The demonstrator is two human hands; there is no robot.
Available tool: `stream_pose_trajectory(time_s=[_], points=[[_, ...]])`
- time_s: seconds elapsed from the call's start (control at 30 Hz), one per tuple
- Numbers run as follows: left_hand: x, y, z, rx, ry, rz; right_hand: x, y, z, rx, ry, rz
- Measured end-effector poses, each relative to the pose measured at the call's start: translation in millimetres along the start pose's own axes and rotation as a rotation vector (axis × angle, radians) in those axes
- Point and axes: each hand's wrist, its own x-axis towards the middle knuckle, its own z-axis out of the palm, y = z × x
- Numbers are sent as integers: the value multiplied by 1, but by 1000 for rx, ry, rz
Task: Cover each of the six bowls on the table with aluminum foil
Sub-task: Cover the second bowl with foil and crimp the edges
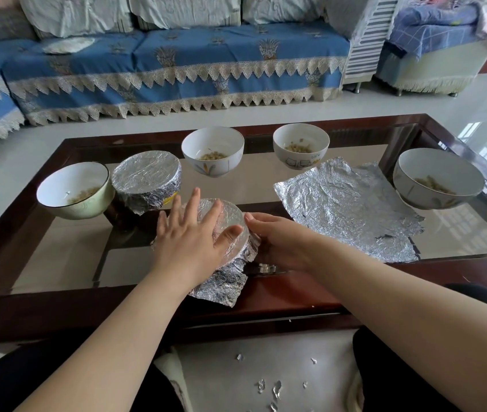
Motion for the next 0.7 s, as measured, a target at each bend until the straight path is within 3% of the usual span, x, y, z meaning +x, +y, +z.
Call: stream_pose_trajectory(time_s=[0.1, 0.23, 0.7], points=[[0, 0, 1, -21, 0, 16, 0, 5, 4, 192, -44, -11], [2, -1, 2, -38, -6, 13, 5, 11, 7, 274, 2, -72], [5, 1, 3, -35, 40, -24, 9, 10, 18, 164, 262, -136]])
